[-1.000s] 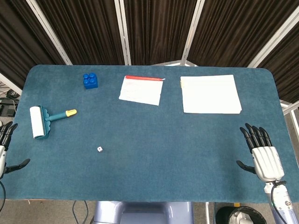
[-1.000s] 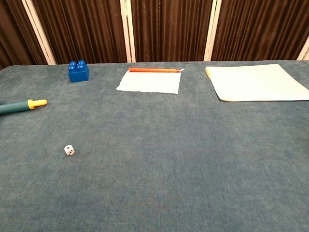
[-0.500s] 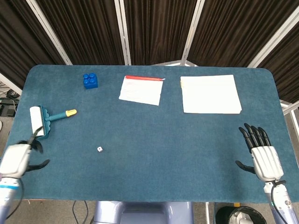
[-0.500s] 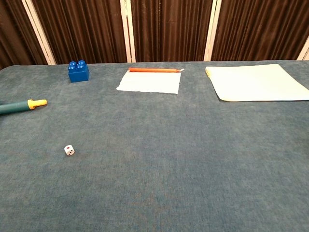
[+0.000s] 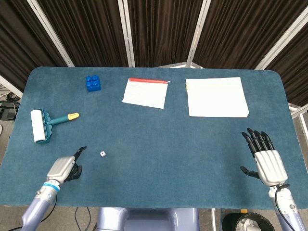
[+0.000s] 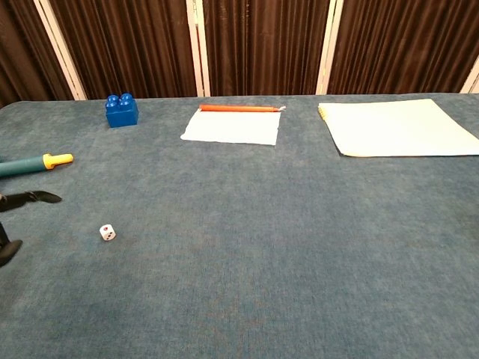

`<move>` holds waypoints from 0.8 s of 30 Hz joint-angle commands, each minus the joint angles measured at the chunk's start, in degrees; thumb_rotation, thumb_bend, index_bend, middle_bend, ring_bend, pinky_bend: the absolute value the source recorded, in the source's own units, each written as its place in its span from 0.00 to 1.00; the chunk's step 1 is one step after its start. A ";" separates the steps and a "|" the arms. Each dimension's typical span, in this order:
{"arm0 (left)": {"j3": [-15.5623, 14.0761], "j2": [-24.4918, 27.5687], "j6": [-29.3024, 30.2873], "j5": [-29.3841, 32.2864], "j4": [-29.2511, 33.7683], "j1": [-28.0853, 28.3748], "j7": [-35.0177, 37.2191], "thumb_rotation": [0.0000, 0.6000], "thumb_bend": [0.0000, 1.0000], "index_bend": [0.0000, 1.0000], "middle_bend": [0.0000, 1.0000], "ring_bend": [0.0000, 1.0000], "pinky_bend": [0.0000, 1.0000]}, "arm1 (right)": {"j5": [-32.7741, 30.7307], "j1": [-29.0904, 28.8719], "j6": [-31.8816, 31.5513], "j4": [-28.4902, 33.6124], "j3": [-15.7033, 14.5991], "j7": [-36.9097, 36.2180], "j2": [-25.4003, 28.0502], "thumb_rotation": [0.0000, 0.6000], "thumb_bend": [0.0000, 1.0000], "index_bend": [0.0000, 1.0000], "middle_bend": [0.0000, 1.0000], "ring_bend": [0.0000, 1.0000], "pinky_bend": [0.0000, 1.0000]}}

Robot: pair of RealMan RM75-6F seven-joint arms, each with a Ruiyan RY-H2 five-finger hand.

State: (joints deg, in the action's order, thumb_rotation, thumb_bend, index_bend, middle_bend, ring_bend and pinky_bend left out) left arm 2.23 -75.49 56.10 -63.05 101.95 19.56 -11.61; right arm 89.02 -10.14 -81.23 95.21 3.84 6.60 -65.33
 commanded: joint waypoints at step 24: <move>-1.92 -4.82 -4.47 -2.66 -3.08 3.52 3.78 1.00 0.71 0.00 0.95 0.90 1.00 | -1.59 -0.16 0.99 -0.60 -0.09 0.73 -0.35 1.00 0.00 0.00 0.00 0.00 0.00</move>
State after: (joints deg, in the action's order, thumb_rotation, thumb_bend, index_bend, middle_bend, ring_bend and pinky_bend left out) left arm 0.34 -80.33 51.62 -65.71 98.84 23.06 -7.82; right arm 87.42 -10.30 -80.24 94.61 3.75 7.33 -65.68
